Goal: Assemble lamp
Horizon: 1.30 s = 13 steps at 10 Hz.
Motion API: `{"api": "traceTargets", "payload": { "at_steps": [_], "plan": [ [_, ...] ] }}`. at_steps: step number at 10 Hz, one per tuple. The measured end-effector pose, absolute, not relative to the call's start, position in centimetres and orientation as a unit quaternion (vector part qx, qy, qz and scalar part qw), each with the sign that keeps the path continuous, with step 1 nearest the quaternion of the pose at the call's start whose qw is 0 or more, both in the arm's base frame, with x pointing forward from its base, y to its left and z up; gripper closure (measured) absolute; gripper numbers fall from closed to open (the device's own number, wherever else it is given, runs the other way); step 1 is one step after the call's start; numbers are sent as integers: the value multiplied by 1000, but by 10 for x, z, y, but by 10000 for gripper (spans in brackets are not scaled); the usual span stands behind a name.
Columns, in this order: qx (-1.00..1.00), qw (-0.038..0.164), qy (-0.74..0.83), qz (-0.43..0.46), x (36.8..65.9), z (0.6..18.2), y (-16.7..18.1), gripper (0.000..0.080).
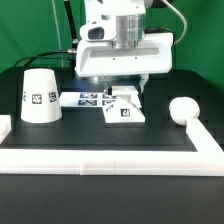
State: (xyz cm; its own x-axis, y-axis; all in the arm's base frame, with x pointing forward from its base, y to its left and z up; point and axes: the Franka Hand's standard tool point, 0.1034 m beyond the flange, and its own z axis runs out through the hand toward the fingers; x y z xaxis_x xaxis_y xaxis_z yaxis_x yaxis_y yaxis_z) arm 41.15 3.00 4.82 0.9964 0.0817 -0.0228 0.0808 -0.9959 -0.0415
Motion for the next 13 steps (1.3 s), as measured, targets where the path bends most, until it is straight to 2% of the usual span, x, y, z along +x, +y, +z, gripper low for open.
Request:
{"api": "traceTargets", "payload": {
  "at_steps": [5, 9, 13],
  "plan": [
    [-999, 20, -41, 12, 412, 48, 30, 266],
    [-998, 28, -48, -10, 468, 49, 45, 265],
    [-998, 35, -41, -40, 520, 49, 75, 265]
  ]
}}
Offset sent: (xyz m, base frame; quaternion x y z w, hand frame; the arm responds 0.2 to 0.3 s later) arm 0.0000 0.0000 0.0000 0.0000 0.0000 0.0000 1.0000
